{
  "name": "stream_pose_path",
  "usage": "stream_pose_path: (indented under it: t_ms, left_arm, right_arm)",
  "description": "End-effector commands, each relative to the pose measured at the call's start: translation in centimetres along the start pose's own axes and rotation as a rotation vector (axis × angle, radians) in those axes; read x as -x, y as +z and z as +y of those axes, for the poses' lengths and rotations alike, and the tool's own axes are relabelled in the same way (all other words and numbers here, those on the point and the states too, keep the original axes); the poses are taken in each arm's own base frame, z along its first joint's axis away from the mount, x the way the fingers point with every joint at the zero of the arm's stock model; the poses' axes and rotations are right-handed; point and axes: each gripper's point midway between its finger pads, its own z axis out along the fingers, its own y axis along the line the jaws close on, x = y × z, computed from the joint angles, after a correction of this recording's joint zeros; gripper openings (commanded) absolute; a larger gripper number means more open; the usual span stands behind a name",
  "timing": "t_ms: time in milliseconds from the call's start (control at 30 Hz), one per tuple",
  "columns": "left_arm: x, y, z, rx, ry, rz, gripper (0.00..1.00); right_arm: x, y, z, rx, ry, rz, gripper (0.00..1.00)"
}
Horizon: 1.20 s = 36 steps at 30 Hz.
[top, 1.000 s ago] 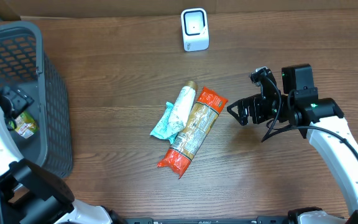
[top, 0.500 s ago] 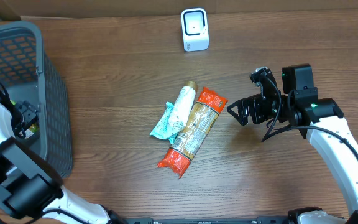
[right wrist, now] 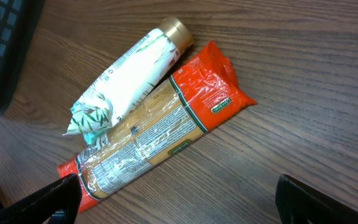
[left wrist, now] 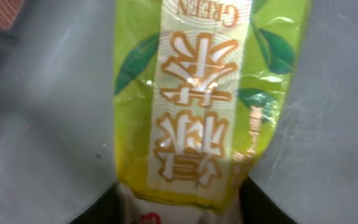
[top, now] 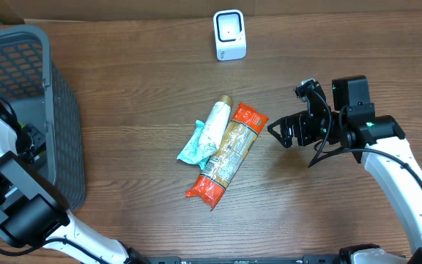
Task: Scan the item barcode
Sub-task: 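Return left gripper into the basket and grasp the green tea carton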
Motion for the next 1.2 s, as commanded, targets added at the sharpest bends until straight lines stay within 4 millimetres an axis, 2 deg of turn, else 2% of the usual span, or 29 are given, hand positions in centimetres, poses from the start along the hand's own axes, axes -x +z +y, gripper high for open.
stream_pose_path:
  t_ms: [0,133,267,367,533,700,833,1033,1133,1167]
  left_arm:
    - [-0.4,0.7,0.1,0.009,0.008,0.014,0.24]
    - [-0.4,0.7,0.1,0.009,0.009,0.016,0.04]
    - [-0.7,0.3,-0.1,0.006,0.015,0.033,0.04]
    - [-0.5,-0.7,-0.4,-0.01,0.014,0.035,0.04]
    - [1.6,-4.5,-0.9,-0.031,0.017,-0.018,0.04]
    - [4.4,-10.6,-2.0,-0.081,0.028,-0.114,0.04]
    - [5.7,-16.1,-3.4,-0.154,0.043,-0.211,0.04]
    - [5.4,-25.3,-5.2,-0.272,0.077,-0.384,0.04]
    - [4.6,-30.1,-5.2,-0.307,0.09,-0.499,0.04]
    - [4.5,-31.1,-5.1,-0.314,0.09,-0.525,0.04]
  right_arm:
    - [0.8,-0.3,0.1,-0.003,-0.007,-0.018,1.0]
    - [0.8,-0.3,0.1,-0.003,-0.007,-0.018,1.0]
    - [0.8,-0.3,0.1,-0.003,-0.007,-0.018,1.0]
    - [0.8,-0.3,0.1,-0.003,-0.007,-0.018,1.0]
    - [0.8,-0.3,0.1,-0.003,-0.007,-0.018,1.0]
    - [0.8,-0.3,0.1,-0.003,-0.007,-0.018,1.0]
    - [0.8,-0.3,0.1,-0.003,-0.007,-0.018,1.0]
    - [0.8,-0.3,0.1,-0.003,-0.007,-0.018,1.0]
    - [0.8,-0.3,0.1,-0.003,-0.007,-0.018,1.0]
    - [0.8,-0.3,0.1,-0.003,-0.007,-0.018,1.0]
